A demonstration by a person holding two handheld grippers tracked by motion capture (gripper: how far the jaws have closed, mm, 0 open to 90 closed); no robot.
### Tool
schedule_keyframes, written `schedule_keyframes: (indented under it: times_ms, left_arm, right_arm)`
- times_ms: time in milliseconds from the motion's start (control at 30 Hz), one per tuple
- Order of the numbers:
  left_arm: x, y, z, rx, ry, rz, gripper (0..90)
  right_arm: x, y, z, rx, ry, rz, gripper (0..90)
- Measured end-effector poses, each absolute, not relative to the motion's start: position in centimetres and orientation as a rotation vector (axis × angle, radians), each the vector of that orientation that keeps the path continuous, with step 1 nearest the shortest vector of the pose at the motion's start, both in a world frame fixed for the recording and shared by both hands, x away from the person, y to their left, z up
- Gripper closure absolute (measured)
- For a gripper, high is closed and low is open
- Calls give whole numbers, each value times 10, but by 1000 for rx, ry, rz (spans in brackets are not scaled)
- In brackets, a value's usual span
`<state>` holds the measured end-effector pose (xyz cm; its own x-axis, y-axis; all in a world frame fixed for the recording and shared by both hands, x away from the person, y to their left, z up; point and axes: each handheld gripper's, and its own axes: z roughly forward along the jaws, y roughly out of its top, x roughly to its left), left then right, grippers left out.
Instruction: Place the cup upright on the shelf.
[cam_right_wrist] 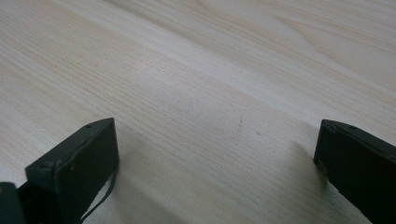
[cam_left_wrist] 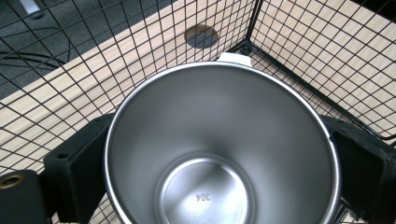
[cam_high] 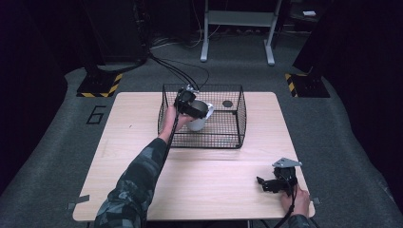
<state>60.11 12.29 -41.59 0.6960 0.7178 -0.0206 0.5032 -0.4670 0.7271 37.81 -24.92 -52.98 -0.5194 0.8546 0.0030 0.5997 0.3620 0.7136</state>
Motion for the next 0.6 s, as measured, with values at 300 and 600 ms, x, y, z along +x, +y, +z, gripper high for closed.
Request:
schedule_keyframes:
  times_ms: [300, 600]
  left_arm:
    - [603, 116, -421, 2181, 917, 363, 62]
    - [606, 108, -423, 2195, 917, 354, 62]
  right_arm:
    - [378, -249, -530, 1271, 2260, 950, 0]
    - [378, -249, -530, 1271, 2260, 951, 0]
